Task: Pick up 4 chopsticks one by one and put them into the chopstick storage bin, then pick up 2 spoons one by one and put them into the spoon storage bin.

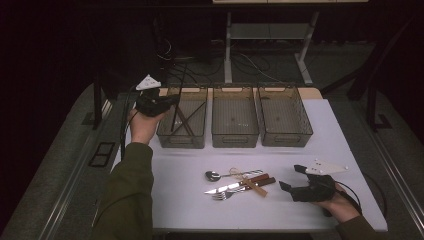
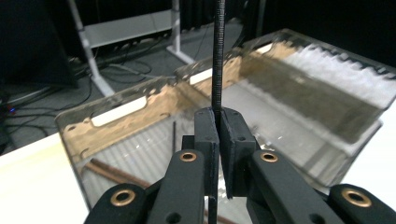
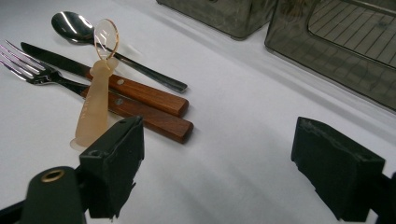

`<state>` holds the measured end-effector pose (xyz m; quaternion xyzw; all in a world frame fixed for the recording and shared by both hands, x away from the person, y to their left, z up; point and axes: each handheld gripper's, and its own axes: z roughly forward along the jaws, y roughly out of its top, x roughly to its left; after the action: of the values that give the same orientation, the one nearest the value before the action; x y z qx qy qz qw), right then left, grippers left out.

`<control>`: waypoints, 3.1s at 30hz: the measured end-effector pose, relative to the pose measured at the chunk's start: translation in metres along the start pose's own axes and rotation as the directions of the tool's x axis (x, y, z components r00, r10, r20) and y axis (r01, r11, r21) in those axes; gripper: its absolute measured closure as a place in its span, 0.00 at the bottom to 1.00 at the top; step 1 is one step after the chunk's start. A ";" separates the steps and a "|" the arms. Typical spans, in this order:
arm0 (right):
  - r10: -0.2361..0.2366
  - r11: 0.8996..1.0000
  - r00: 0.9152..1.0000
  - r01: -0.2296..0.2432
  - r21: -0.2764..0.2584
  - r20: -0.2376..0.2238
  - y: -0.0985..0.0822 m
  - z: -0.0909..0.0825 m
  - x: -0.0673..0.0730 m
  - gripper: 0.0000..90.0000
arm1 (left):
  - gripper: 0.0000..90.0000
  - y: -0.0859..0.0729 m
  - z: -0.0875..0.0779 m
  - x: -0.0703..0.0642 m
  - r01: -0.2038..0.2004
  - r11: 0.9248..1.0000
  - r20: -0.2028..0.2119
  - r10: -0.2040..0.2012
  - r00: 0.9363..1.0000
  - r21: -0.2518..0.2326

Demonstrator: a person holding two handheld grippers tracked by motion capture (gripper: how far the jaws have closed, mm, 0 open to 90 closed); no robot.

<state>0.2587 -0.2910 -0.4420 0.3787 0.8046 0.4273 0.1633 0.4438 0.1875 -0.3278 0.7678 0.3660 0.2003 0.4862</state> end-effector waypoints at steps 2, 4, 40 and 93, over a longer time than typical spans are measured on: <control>0.001 1.000 1.000 -0.001 0.001 -0.001 0.000 0.000 0.000 0.19 | 0.95 -0.002 0.003 0.002 -0.003 1.000 -0.006 0.003 1.000 0.021; -0.001 1.000 1.000 0.001 0.000 -0.002 0.000 0.000 0.000 0.19 | 0.95 -0.004 0.006 0.003 -0.006 0.999 -0.014 0.007 1.000 0.041; 0.002 1.000 1.000 -0.002 -0.005 -0.002 0.000 0.000 -0.001 0.19 | 0.90 -0.045 0.042 0.017 0.087 0.970 -0.121 -0.060 0.991 0.229; 0.026 1.000 0.999 -0.026 -0.010 0.020 0.002 -0.003 -0.003 0.16 | 0.14 -0.104 -0.035 -0.091 -0.066 0.992 0.151 0.049 0.987 0.110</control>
<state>0.2599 -0.2936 -0.4388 0.3924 0.7958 0.4297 0.1676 0.3231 0.1662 -0.4006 0.8175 0.3174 0.1357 0.4610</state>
